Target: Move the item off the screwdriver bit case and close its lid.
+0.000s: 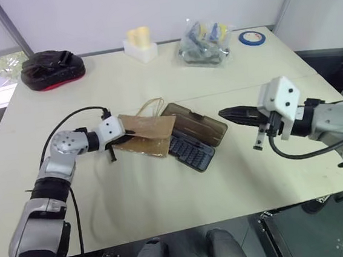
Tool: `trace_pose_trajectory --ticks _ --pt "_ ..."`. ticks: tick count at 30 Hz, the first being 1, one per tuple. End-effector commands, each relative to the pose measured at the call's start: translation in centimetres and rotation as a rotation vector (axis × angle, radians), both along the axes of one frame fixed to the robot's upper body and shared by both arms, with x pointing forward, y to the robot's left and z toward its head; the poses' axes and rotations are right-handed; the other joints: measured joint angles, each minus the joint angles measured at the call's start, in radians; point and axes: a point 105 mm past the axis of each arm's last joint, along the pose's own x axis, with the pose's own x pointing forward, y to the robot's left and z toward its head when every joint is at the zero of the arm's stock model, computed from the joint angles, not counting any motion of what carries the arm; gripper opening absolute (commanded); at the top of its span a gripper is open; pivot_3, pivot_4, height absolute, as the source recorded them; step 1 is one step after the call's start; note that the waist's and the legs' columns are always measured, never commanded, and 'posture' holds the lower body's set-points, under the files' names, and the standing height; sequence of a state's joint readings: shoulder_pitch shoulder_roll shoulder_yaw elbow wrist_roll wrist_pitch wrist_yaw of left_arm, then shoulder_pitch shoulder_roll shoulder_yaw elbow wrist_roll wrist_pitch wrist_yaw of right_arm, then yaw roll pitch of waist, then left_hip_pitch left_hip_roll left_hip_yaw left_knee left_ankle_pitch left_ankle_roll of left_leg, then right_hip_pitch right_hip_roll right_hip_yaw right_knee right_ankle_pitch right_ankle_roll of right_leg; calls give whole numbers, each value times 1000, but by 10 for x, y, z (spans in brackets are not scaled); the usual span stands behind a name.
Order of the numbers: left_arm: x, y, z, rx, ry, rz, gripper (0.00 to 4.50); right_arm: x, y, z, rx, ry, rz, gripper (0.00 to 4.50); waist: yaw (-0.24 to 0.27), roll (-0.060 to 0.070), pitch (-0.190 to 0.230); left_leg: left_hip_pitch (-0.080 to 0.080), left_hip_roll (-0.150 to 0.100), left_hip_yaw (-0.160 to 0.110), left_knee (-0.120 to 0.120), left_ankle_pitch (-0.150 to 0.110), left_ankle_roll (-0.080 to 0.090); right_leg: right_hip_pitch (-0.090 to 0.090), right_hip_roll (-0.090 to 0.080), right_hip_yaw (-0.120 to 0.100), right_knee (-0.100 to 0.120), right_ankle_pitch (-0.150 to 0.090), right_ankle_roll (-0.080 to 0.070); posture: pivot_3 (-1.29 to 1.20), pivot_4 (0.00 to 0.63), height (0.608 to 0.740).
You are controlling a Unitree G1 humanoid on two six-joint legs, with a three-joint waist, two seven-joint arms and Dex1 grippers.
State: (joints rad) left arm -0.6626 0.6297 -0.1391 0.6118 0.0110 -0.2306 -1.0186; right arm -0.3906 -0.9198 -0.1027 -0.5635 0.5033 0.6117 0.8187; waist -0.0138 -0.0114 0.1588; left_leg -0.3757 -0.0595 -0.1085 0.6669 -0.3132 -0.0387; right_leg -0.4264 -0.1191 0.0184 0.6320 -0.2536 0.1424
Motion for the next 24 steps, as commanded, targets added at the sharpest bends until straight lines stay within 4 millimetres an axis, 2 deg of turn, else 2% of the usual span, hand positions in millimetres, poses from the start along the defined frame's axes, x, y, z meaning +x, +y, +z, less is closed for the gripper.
trace_pose_trajectory --ticks 1,6,10,13,17,24 --pt "4 15 4 -15 -35 114 34 -4 6 7 6 -42 24 0 -2 0 0 0 0 0 0 0 0 0 0 0 0 0 0 0 150 740" --pt "12 41 7 -31 -120 349 34 -4 9 6 13 -38 37 0 -1 0 0 0 0 -1 0 0 0 0 0 0 0 0 0 0 150 740" --pt "7 90 9 -44 -188 648 34 -4 14 3 23 -22 62 0 -4 0 0 1 0 -2 0 0 0 0 0 0 0 0 0 0 150 740" --pt "-8 134 10 -34 -237 880 34 -3 19 0 30 -8 87 0 -7 0 0 1 1 -2 -1 0 0 -2 0 1 1 0 0 0 150 740" --pt "-34 175 10 1 -267 1073 34 -1 24 -1 34 0 115 0 -1 0 0 1 1 -2 -1 0 0 -2 0 1 1 0 0 0 150 740" --pt "-68 223 6 2 -238 1279 34 4 34 -4 45 12 166 0 9 -1 0 1 0 -3 -1 0 0 -1 -1 1 0 0 0 0 150 740"
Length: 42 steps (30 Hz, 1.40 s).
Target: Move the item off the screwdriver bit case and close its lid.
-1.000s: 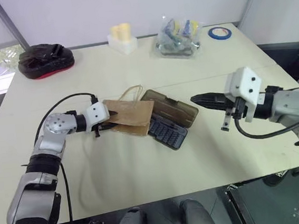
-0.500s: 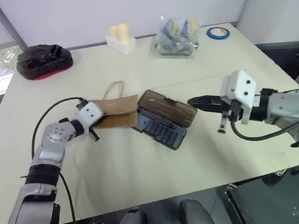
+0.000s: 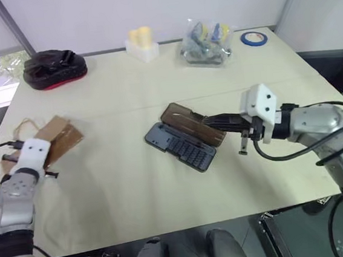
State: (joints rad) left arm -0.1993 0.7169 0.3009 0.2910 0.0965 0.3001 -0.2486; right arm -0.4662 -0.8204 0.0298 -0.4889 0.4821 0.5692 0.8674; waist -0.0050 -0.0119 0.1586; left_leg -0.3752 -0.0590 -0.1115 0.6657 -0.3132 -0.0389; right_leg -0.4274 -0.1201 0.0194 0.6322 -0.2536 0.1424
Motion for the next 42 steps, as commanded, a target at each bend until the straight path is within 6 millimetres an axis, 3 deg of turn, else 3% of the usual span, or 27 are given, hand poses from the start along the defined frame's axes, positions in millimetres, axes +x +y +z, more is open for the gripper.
trace_pose_trajectory --ticks 1,6,11,15,18,23,28,34,38,40,42 --pt "-10 20 20 14 -51 68 34 -1 7 10 9 -50 39 0 -2 0 0 0 0 0 0 0 0 0 0 0 0 0 0 0 150 740" --pt "-9 13 14 -21 -41 49 34 0 8 10 8 -51 46 0 -4 0 0 0 0 0 0 0 0 0 0 0 0 0 0 0 150 740" --pt "-5 2 12 -58 -52 6 2242 0 8 10 4 -52 45 0 -5 0 0 0 0 0 0 0 0 0 0 0 0 0 0 0 150 740" --pt "1 -13 21 -70 -91 -55 4366 1 7 10 0 -52 41 0 -4 0 0 0 0 0 0 0 0 0 0 0 0 0 0 0 150 740" --pt "7 -28 33 -68 -130 -111 4466 0 7 10 0 -54 38 0 -3 0 0 0 0 0 0 0 0 0 -1 0 0 0 0 0 150 740" --pt "21 -75 55 -132 -193 -304 4466 0 6 10 1 -53 34 0 -3 0 0 0 0 0 0 0 -1 0 -1 0 0 0 0 0 150 740" --pt "31 -149 82 -236 -235 -653 4466 3 3 10 0 -62 9 0 -3 0 0 -1 0 0 0 0 -1 0 -1 0 0 0 0 0 150 740" --pt "17 -217 88 -398 -156 -1014 4466 33 -18 6 -9 -79 -170 0 -9 0 0 0 0 1 0 1 -1 0 -1 0 0 0 0 0 150 740" --pt "8 -235 78 -448 -62 -1122 4466 53 -33 -1 7 -54 -292 0 -9 0 0 0 0 1 0 1 -1 -1 0 0 0 0 0 0 150 740" --pt "8 -238 74 -454 -45 -1135 4500 60 -39 -6 28 -24 -344 573 -9 0 0 0 0 1 0 1 -1 -1 0 0 0 0 0 0 150 740" --pt "9 -238 71 -455 -36 -1132 4500 67 -43 -15 43 25 -390 1424 -9 0 0 0 0 1 0 1 -1 -1 0 0 0 0 0 0 150 740"
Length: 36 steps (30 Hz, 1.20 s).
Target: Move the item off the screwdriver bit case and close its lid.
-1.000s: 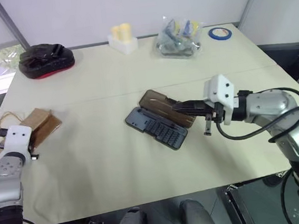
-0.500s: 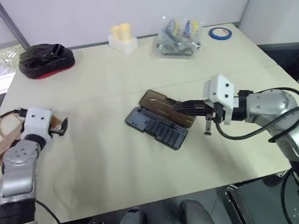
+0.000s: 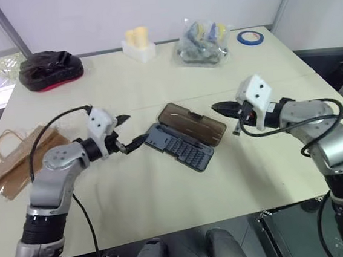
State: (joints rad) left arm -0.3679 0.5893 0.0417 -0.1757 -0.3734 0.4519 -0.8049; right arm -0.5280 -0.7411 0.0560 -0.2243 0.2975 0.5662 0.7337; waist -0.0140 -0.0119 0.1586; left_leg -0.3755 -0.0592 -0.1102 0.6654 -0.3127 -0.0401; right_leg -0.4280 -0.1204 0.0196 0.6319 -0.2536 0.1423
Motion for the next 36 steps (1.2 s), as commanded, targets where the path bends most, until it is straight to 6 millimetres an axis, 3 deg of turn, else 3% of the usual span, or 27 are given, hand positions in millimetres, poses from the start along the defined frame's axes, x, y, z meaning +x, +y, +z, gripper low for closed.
trace_pose_trajectory --ticks 1,4,6,11,18,30,33,36 --pt "1 -2 6 11 -28 -16 4500 10 -5 1 26 9 -66 1954 0 0 0 0 0 0 0 0 0 0 0 0 0 0 0 0 150 740" --pt "2 -2 5 12 -27 -18 4500 14 -4 -9 32 56 -94 3602 1 0 0 0 0 0 0 0 0 0 0 0 0 0 0 0 150 740" --pt "4 -2 3 15 -29 -14 4500 21 -2 -15 32 81 -126 4423 0 0 0 0 0 0 0 0 0 0 0 0 0 0 0 0 150 740" --pt "4 -2 0 28 -36 -16 4500 36 -2 -32 38 171 -209 4423 -2 0 0 0 0 0 0 0 0 0 0 0 0 0 0 0 150 740" --pt "2 -2 -3 37 -45 -5 4500 46 -19 -56 -61 245 -316 4423 -1 0 0 0 -1 0 0 0 0 0 0 0 0 0 0 0 150 740" --pt "-3 -2 -9 38 -40 16 4500 57 -31 -62 -40 310 -388 4423 -1 0 0 0 0 0 0 0 0 0 0 0 0 0 0 0 150 740" --pt "-3 -1 -9 42 -43 21 4500 56 -32 -65 -60 319 -377 3180 -3 0 0 0 0 0 0 0 0 0 0 0 0 0 0 0 150 740" --pt "-2 0 -8 43 -46 24 4500 55 -29 -68 -66 335 -361 1499 -1 0 0 0 0 0 0 0 0 0 0 0 0 0 0 0 150 740"
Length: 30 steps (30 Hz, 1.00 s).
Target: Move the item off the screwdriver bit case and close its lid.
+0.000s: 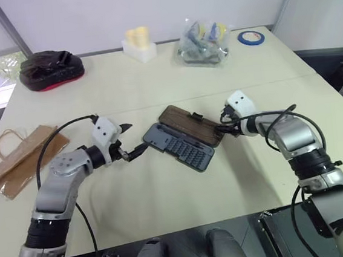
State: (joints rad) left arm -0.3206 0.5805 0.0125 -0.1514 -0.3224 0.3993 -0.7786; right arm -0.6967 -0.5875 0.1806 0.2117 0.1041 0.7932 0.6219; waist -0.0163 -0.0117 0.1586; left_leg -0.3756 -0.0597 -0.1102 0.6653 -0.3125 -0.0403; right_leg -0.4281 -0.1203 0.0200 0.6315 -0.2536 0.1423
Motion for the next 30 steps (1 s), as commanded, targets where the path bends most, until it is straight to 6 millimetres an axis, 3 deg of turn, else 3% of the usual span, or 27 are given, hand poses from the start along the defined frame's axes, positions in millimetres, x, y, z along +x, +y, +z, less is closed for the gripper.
trace_pose_trajectory --ticks 1,3,14,17,22,30 --pt "-1 -2 12 10 -66 -10 4500 2 1 10 -8 -21 14 966 3 0 0 0 0 0 0 0 0 0 0 0 0 0 0 0 150 740" --pt "-1 -1 14 14 -74 -8 4500 -1 3 7 -9 -6 35 55 3 0 0 0 0 0 0 0 0 0 0 0 0 0 0 0 150 740" --pt "9 9 30 12 -122 25 4500 -8 18 7 -68 -9 196 55 -1 0 0 1 0 0 0 0 0 1 0 0 0 0 0 0 150 740" --pt "14 13 36 11 -141 36 4500 -18 40 18 -210 -101 475 55 -2 0 0 0 0 0 0 0 0 0 0 0 0 0 0 0 150 740" --pt "17 11 35 11 -147 27 4500 -20 49 24 -365 -202 727 55 -9 0 0 0 0 1 -1 0 0 -1 0 0 0 0 0 0 150 740" --pt "14 5 31 6 -151 12 4500 1 52 36 -592 -307 921 55 -4 0 0 0 0 1 0 0 -1 0 0 0 -1 0 0 0 150 740"
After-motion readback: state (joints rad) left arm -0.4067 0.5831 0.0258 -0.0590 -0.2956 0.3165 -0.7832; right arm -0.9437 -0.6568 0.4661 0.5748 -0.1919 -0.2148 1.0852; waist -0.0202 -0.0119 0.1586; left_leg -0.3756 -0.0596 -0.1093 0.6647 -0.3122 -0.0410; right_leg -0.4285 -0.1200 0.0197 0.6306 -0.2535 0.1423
